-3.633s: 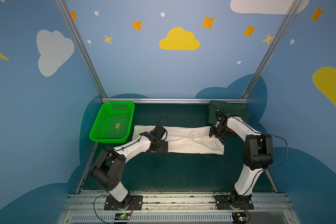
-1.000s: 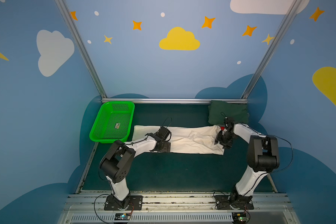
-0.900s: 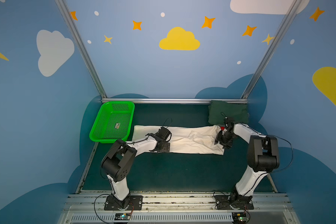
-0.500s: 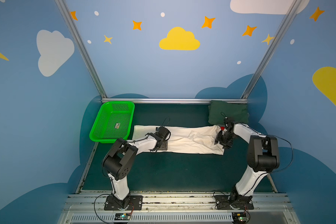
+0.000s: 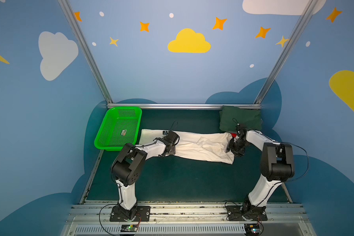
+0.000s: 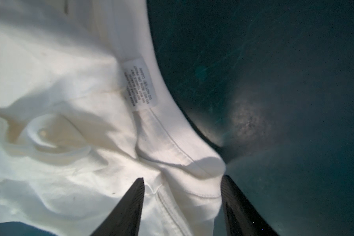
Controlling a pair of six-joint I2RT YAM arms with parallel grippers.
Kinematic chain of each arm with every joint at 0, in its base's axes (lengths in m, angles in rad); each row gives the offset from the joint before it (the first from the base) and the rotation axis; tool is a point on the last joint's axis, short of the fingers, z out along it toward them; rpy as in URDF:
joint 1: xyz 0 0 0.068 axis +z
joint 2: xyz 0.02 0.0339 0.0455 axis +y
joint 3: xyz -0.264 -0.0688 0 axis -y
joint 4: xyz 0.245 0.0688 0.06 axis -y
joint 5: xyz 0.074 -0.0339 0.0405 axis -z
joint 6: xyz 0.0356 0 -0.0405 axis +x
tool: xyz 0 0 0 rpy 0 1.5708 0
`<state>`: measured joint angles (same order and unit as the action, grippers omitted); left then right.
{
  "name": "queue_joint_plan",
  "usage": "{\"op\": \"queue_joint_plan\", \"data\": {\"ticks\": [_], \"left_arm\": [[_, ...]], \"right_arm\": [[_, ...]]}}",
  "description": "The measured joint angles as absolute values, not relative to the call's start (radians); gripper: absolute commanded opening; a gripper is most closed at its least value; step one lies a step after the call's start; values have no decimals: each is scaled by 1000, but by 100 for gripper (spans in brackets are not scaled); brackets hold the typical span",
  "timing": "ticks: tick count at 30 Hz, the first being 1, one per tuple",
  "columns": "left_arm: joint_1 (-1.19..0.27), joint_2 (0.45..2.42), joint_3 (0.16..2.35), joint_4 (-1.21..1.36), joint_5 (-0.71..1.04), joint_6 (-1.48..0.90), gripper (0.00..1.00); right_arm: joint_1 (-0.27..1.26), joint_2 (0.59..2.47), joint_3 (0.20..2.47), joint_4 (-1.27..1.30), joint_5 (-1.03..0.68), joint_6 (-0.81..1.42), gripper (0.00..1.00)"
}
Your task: Fold and stack the t-shirts
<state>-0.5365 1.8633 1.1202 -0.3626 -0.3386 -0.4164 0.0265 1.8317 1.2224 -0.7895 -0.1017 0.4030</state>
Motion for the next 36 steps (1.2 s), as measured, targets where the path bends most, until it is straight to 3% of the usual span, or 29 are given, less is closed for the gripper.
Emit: {"op": "queue_joint_plan", "data": {"ticks": [6, 8, 17, 26, 36], "left_arm": [[-537, 1810, 1076, -371, -321, -422, 93], [-537, 1782, 1063, -371, -311, -426, 88], [-494, 1741, 1039, -329, -209, -474, 84], [-455, 1808, 1048, -314, -179, -499, 84], [-434, 1862, 1120, -329, -189, -494, 84]], "right_arm": [[54, 1765, 1223, -823, -37, 398, 61], [85, 1712, 1227, -838, -17, 393, 62], [312, 1629, 1260, -834, 17, 388, 62], [487, 1793, 1287, -767, -4, 430, 57], [524, 1907, 1293, -752, -1, 467, 52]]}}
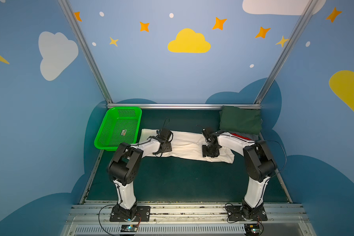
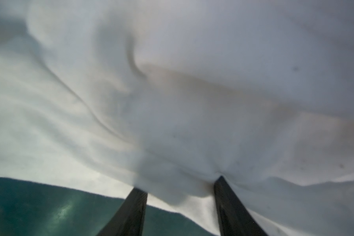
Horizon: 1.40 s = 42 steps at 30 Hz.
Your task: Fold and stack the t-shirts
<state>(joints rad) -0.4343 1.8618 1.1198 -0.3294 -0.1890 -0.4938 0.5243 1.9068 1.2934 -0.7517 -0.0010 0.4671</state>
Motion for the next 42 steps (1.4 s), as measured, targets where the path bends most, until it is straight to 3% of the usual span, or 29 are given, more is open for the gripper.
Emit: {"op": "queue_joint_plan", "data": {"ticks": [31, 42], "left_arm": [[-384, 1966, 1276, -364, -226, -456, 84], [-345, 2030, 1427, -372, -304, -374, 84]], "right_arm": [[485, 1885, 1244, -707, -36, 474, 48], [479, 1860, 1209, -680, -46, 472, 48]]}}
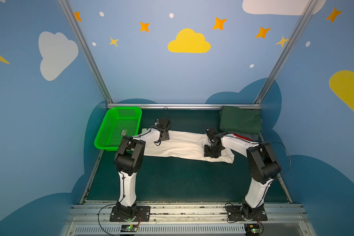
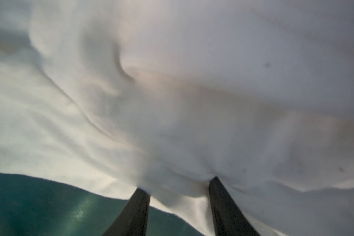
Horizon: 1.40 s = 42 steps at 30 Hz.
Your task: Fold and stack the t-shirts
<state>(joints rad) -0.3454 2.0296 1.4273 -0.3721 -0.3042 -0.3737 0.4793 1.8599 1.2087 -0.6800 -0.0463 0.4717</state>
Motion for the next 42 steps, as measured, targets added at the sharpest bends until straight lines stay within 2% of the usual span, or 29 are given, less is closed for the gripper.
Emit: {"op": "queue_joint_plan", "data": {"ticks": [6, 10, 14, 18, 20, 23, 34, 42], "left_arm": [[-344, 2027, 1436, -371, -321, -370, 87], [-345, 2001, 1409, -376, -338, -368, 100], [-345, 1931, 1381, -394, -346, -377, 100], [-348, 1824, 1345, -392, -341, -397, 100], [-353, 1765, 1318, -390, -334, -411, 100], [-363, 1703, 1279, -385, -321, -430, 100], [-414, 1526, 1088, -356, -221, -492, 100], [-426, 1554, 1065, -325, -176, -511, 100]], "right_arm": [[479, 1855, 1204, -678, -47, 472, 49], [479, 1849, 1198, -674, -48, 472, 51], [479, 1835, 1186, -675, -48, 475, 55], [480, 1826, 1184, -704, -43, 476, 68], [480, 1812, 1184, -725, -43, 480, 82], [479, 1773, 1180, -740, -39, 490, 91], [343, 1720, 1225, -768, -2, 480, 94], [201, 1685, 1236, -779, 7, 448, 94]]}}
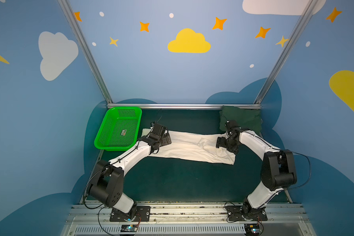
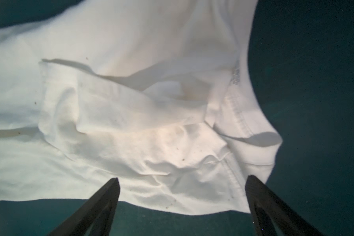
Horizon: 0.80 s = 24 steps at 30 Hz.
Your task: Fold and stack the t-shirts
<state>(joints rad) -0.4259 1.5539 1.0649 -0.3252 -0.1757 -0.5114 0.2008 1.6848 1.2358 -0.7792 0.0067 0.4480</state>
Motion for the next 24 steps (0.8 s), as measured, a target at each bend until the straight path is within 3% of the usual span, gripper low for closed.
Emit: {"op": "queue_joint_plan", "data": {"ticks": [11, 17, 24], "left_arm": [[-427, 1702, 1142, -332, -147, -509, 100], [-428, 1748, 1189, -334, -138, -509, 100], [-429, 1784, 1216, -344, -125, -509, 100]], "right_arm": [[20, 1605, 1119, -746, -81, 433, 90], [-33, 1605, 1088, -709, -152, 434, 73], [-52, 1637, 1089, -661, -210, 434, 63]]}}
